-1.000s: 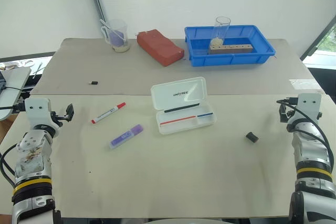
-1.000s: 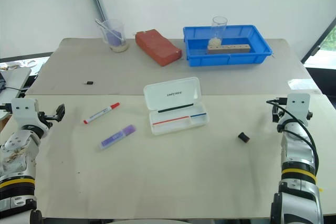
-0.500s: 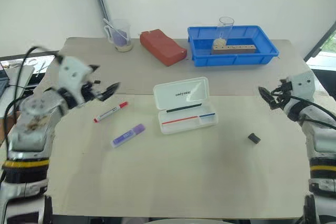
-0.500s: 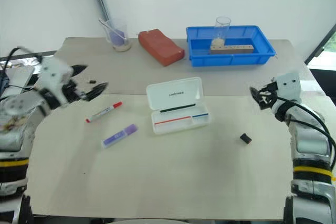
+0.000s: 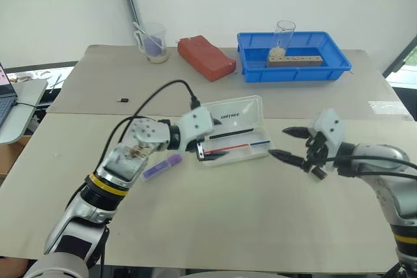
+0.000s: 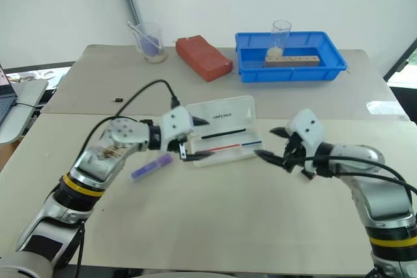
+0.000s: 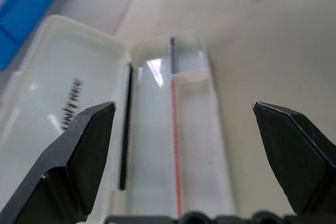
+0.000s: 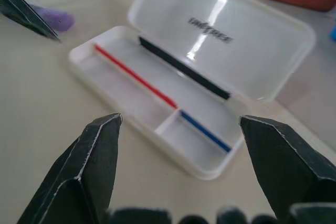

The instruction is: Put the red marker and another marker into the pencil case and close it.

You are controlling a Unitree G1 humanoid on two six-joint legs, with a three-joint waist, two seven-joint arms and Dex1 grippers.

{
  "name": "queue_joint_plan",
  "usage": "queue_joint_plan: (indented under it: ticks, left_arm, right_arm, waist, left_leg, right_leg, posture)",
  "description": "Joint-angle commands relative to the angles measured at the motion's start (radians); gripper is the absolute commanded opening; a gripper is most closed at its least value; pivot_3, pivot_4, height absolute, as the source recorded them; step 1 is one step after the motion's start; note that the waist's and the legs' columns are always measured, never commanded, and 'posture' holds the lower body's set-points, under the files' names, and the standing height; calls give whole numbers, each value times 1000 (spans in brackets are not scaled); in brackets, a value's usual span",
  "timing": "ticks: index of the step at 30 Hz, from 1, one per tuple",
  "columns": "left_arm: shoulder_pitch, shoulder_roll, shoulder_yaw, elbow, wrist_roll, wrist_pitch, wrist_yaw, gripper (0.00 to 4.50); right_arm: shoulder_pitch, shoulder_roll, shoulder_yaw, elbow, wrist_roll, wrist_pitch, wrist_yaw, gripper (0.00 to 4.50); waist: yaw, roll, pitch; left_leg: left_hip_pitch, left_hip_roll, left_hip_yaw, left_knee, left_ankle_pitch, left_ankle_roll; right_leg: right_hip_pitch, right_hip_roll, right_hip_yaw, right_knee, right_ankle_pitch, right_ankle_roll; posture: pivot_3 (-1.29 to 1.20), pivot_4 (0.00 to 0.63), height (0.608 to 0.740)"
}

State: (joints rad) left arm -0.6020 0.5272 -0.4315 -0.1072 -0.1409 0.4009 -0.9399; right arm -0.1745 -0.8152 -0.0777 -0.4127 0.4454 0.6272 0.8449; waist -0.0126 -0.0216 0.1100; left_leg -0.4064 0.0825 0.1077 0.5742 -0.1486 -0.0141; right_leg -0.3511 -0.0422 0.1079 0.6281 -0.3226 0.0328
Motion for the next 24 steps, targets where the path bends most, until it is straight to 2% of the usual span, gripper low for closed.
queue_joint_plan:
  ticks: [1,10,24]
  left_arm:
    - [-3,-8,-58,12,77,-83,-22,4452]
    - [23,-48,-105,79,180,-102,-15,4452]
    - [54,-85,-81,122,203,-89,-4,4452]
  right_arm:
    - [-14,-9,-3,-89,16,40,-24,3941]
    - [12,-17,17,-87,-21,16,-18,3941]
    - [3,-39,32,-113,-23,11,37,3941]
  waist:
    - [0,-1,0]
    - [0,-1,0]
    - [2,0,0]
  left_leg:
    - [0,0,-1,0,0,0]
    - [-2,-1,-5,1,0,1]
    - [-4,-7,-20,2,0,2]
  right_leg:
    - [0,0,0,0,0,0]
    - [0,0,-3,0,0,0]
    - [1,0,-6,0,0,0]
  posture:
    - [0,150,740]
    - [0,150,740]
    - [0,150,740]
